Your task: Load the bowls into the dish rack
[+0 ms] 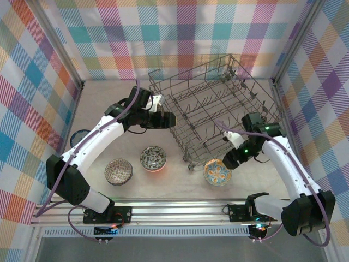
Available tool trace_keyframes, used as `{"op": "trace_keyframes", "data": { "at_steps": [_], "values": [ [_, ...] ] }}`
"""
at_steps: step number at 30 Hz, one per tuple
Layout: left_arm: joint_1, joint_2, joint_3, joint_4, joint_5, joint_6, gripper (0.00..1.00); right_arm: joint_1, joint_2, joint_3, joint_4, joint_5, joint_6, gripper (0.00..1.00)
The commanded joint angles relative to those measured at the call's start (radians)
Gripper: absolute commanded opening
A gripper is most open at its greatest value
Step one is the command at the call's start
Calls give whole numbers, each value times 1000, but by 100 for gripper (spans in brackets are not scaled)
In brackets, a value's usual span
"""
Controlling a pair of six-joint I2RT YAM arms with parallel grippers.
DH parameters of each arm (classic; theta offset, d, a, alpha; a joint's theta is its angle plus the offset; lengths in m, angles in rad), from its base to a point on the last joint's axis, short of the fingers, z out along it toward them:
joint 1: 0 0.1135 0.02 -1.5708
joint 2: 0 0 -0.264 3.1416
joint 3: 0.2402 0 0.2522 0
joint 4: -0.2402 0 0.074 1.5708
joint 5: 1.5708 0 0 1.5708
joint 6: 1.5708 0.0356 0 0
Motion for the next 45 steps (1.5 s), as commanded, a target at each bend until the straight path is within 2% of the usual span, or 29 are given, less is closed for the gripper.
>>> {"op": "trace_keyframes", "data": {
  "at_steps": [1, 16, 25, 30, 36, 39, 45],
  "values": [
    [6, -43, -9, 27, 23, 8, 78, 19, -42, -57, 24, -41, -89, 75],
    [6, -65, -62, 16, 28, 35, 77, 21, -64, -285, 283, -4, -75, 74],
    [6, -75, -55, 21, 34, 40, 77, 21, -37, -311, 289, 16, -64, 67],
    [10, -88, -45, 19, 44, 45, 77, 21, -98, -309, 290, -43, -61, 65],
    [9, -118, -41, 5, 72, 76, 75, 21, -200, -265, 349, -95, -28, 71],
    [9, -114, -46, -18, 78, 81, 73, 21, -210, -202, 346, -129, -22, 76],
    [9, -144, -126, -15, 162, 61, 70, 20, -211, -65, 317, -192, 0, 82]
  ]
}}
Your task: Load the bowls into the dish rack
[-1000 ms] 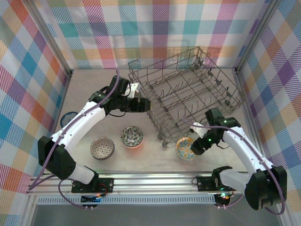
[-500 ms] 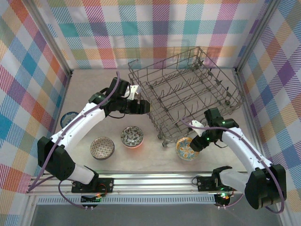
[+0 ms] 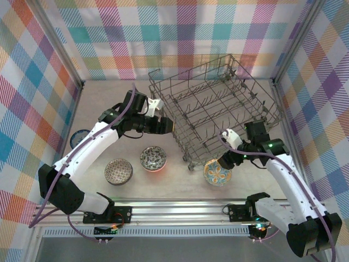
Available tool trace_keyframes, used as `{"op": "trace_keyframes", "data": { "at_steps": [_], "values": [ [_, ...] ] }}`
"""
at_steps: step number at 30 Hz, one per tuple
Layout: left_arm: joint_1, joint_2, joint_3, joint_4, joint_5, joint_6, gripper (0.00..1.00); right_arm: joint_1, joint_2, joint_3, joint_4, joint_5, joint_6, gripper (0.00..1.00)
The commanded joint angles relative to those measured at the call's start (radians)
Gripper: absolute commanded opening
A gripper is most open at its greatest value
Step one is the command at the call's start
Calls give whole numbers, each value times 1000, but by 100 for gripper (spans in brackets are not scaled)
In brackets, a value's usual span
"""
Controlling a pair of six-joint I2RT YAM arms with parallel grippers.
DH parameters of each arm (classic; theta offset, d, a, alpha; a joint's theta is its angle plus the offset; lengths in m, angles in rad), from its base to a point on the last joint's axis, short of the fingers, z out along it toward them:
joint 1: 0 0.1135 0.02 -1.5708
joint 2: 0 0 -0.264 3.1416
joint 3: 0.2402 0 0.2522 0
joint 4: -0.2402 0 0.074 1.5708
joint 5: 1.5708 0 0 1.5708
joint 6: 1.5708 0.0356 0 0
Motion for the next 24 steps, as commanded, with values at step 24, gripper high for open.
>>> {"op": "trace_keyframes", "data": {
  "at_steps": [24],
  "values": [
    [-170, -126, -367, 153, -17, -281, 68, -11, 105, 194, 202, -15, 160, 86]
  ]
}}
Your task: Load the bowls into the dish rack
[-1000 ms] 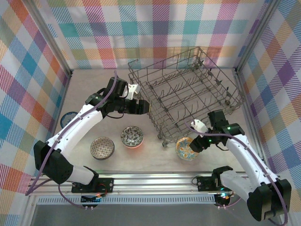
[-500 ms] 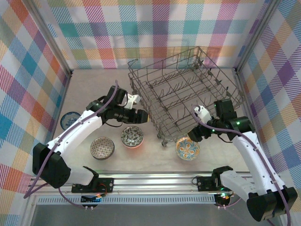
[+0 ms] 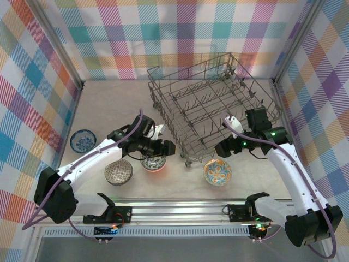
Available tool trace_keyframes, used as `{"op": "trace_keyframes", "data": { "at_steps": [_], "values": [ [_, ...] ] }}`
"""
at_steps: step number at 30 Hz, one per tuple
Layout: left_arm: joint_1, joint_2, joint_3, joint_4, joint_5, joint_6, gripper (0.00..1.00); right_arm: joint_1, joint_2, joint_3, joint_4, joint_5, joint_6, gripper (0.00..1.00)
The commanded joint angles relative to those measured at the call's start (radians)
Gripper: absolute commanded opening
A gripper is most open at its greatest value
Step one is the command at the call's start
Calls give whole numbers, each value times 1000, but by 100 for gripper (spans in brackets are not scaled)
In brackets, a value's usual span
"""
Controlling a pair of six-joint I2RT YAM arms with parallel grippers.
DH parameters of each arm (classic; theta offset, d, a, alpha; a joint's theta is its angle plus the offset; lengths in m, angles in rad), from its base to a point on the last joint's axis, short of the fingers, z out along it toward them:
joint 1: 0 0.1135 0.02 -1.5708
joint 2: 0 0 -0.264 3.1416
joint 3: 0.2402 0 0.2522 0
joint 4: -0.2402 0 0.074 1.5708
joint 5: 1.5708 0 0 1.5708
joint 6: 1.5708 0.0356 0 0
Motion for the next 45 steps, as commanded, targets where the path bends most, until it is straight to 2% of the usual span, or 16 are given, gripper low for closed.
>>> {"op": "trace_keyframes", "data": {
  "at_steps": [1, 10, 16, 21, 26, 45],
  "values": [
    [-43, -32, -41, 16, -27, -42, 69, -10, -14, -4, 253, -2, -41, 86],
    [-121, -41, -130, 174, -61, -157, 70, -10, -131, -47, 221, 9, -22, 86],
    [-245, -37, -130, 191, -205, -249, 70, -10, -154, -45, 253, 8, -16, 87],
    [-343, -29, -191, 326, -296, -384, 71, -10, -166, -35, 300, 61, 58, 87],
    [-426, 41, -190, 416, -379, -454, 72, -11, -188, -35, 342, 80, 86, 87],
    [-562, 235, -212, 676, -505, -612, 74, -10, -204, -62, 347, 118, 60, 87]
  ]
}}
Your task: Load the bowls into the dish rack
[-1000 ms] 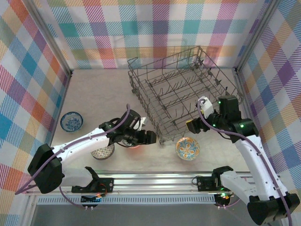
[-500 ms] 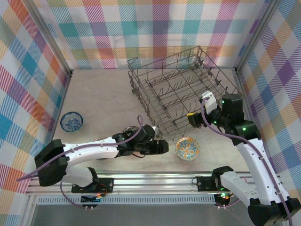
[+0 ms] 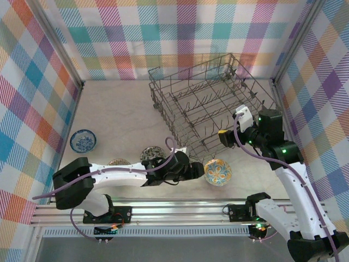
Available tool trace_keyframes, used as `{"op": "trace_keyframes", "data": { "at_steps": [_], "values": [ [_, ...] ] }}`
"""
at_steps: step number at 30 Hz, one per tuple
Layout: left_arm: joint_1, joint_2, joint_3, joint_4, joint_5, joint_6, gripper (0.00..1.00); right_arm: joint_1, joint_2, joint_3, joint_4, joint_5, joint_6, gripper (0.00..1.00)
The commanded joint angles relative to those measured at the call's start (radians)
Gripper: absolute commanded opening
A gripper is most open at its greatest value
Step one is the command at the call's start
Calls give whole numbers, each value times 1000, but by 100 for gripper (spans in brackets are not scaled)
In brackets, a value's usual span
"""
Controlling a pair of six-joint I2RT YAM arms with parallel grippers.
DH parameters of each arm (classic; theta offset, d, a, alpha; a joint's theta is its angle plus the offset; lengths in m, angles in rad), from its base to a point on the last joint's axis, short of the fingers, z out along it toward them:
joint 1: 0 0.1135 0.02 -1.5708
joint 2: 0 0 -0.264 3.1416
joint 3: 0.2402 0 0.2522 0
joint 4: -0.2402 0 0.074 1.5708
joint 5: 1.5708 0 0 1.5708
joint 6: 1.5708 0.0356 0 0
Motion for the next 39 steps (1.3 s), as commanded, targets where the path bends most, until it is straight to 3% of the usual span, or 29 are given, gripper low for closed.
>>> {"op": "trace_keyframes", "data": {
  "at_steps": [1, 9, 23, 29, 39],
  "values": [
    [-41, 50, -32, 69, -10, -61, 74, -3, -8, -3, 33, 6, 4, 87],
    [-100, 57, -55, 129, -107, -114, 74, -3, -32, -22, 37, -7, 19, 87],
    [-186, 203, 5, 172, -220, -145, 71, -4, -87, -44, 34, -10, 39, 87],
    [-228, 237, 52, 68, -293, -155, 69, -3, -98, -48, 37, -14, 41, 87],
    [-241, 246, 71, 53, -366, -185, 71, -3, -117, -70, 49, -15, 44, 88]
  ]
}}
